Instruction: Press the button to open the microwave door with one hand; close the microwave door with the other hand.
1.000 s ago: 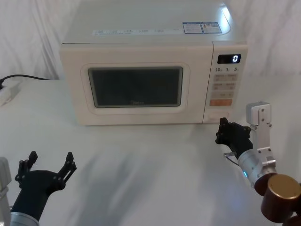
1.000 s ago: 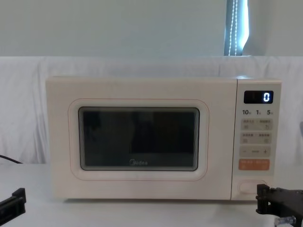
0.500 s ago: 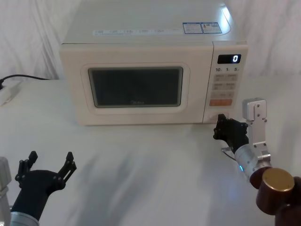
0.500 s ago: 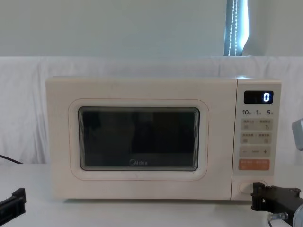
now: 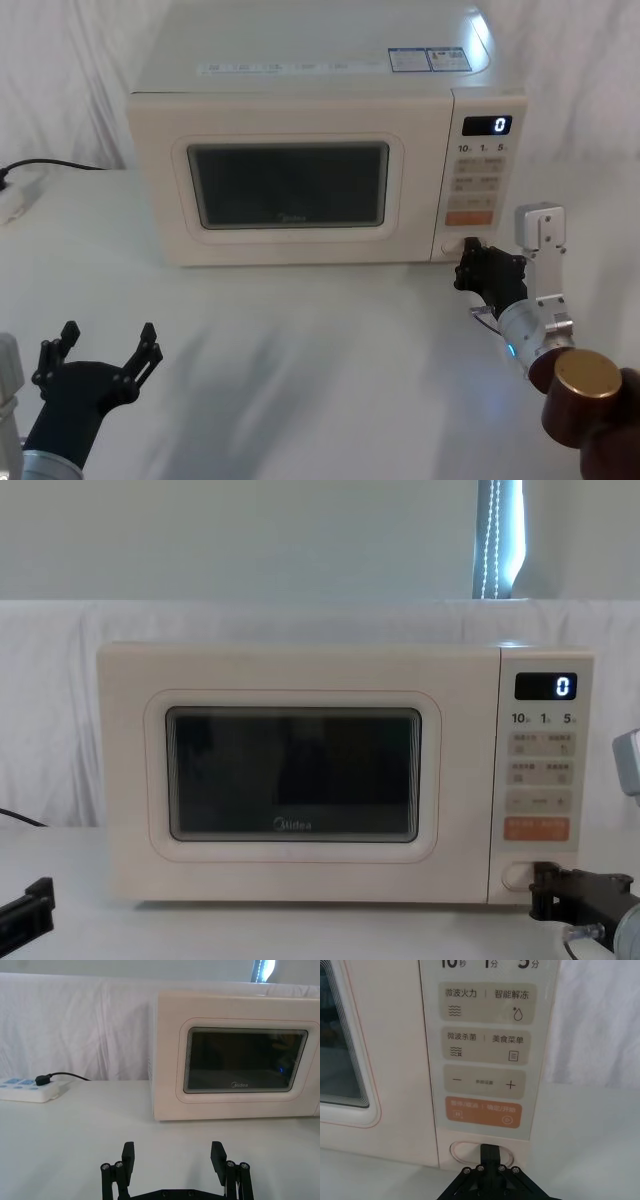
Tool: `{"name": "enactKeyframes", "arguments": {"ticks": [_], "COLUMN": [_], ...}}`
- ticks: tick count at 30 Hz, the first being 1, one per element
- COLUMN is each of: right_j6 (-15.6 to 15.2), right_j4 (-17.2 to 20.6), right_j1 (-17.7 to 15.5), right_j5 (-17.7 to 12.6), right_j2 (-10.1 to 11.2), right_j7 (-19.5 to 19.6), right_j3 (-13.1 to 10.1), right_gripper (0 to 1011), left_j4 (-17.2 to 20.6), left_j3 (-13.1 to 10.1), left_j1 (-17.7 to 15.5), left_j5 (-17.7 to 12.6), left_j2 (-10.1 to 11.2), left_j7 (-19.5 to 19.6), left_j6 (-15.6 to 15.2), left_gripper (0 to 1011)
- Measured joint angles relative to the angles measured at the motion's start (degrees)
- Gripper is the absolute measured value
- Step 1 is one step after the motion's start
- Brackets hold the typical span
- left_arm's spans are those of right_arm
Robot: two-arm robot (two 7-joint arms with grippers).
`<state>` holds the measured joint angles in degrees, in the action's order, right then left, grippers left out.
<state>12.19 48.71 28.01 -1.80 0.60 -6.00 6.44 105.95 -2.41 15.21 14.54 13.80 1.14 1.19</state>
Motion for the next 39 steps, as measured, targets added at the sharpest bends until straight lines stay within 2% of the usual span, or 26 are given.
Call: {"name": "enactKeyframes", "arguments": {"ticks": [27,39], "right_j6": [1.2,1.3], "right_j4": [-4.8,-5.2], "right_j1": [2.6,3.0], "right_j5": [0.9,1.3], "right_j2": [-0.9,-1.0], "right_j7": [0.7,0.9], "right_j3": [-0.8,-1.0], "right_gripper": [0,0], "left_j4": [0.0,0.0], "left_j3": [0.0,0.0], "left_j1": [0.0,0.0], "left_j5": [0.0,0.0], "left_j2": [0.0,0.0], "left_j7": [0.0,0.0], "left_j6": [0.0,0.0], "left_gripper": [1001,1001]}}
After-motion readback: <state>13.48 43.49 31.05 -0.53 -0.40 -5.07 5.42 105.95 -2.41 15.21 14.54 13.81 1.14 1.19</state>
